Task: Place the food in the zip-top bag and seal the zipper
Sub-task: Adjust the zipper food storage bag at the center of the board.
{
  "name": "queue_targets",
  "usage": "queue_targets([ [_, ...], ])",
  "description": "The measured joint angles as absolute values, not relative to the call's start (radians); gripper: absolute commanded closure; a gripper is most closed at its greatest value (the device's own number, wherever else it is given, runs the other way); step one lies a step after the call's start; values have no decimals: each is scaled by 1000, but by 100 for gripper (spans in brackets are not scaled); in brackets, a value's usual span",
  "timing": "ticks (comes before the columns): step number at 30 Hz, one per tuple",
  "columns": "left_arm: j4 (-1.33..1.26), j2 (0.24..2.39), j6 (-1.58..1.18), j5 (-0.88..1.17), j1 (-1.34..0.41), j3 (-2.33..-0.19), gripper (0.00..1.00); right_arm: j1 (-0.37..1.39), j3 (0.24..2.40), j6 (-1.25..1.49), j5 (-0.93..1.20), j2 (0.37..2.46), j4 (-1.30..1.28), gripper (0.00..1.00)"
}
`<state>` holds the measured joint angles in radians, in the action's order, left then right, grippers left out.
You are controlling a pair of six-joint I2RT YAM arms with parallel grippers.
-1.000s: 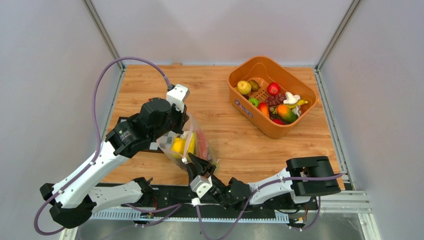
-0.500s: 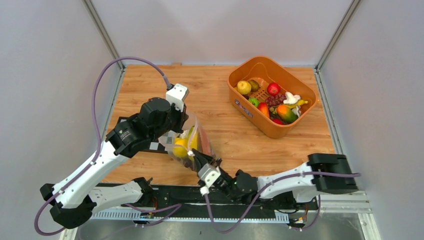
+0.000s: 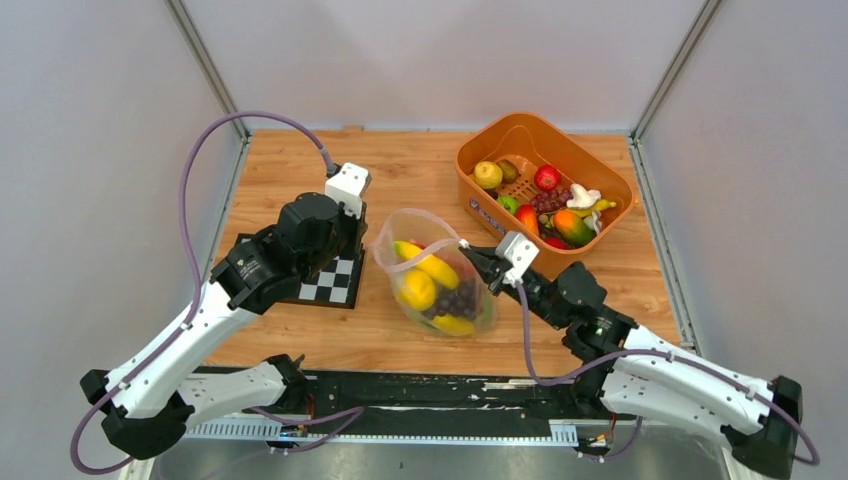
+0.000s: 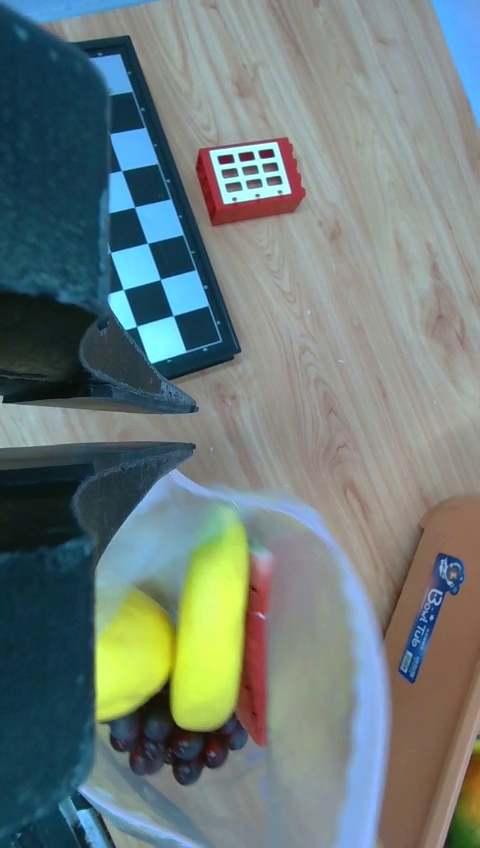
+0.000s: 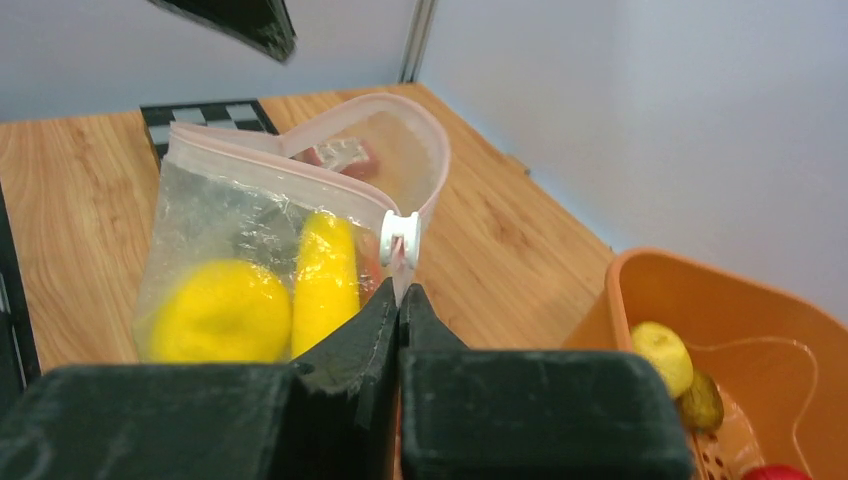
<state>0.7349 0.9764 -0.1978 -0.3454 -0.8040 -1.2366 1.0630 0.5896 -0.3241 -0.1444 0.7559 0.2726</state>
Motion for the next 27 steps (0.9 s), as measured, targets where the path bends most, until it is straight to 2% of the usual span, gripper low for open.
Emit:
queue_targets([
  [2, 731, 976, -192, -346, -803, -1237, 74, 967, 589, -291, -43, 729, 200, 100],
  [3, 730, 976, -187, -345, -802, -1237, 67, 914, 589, -275, 9, 723, 173, 100],
  [4, 729, 977, -180, -342, -802, -1237, 57, 870, 589, -260, 52, 723, 155, 100],
  [6, 731, 979, -159, -331, -801, -1238, 30, 797, 588, -234, 123, 725, 137, 100],
  [7, 733, 981, -147, -324, -801, -1239, 20, 775, 586, -226, 149, 725, 131, 100],
  [9, 738, 981, -121, -321, -801, -1238, 9, 730, 582, -211, 225, 725, 128, 100],
  [13, 688, 958, -69, -291, -780, -1185, 1, 662, 581, -199, 362, 725, 121, 100],
  [17, 610, 921, -28, -177, -709, -1054, 0, 612, 581, -190, 456, 725, 110, 100],
  [22, 530, 894, 33, 17, -611, -928, 0, 574, 584, -197, 521, 725, 76, 100],
  [27, 413, 830, 94, 303, -498, -879, 0, 556, 595, -204, 574, 742, 44, 100],
])
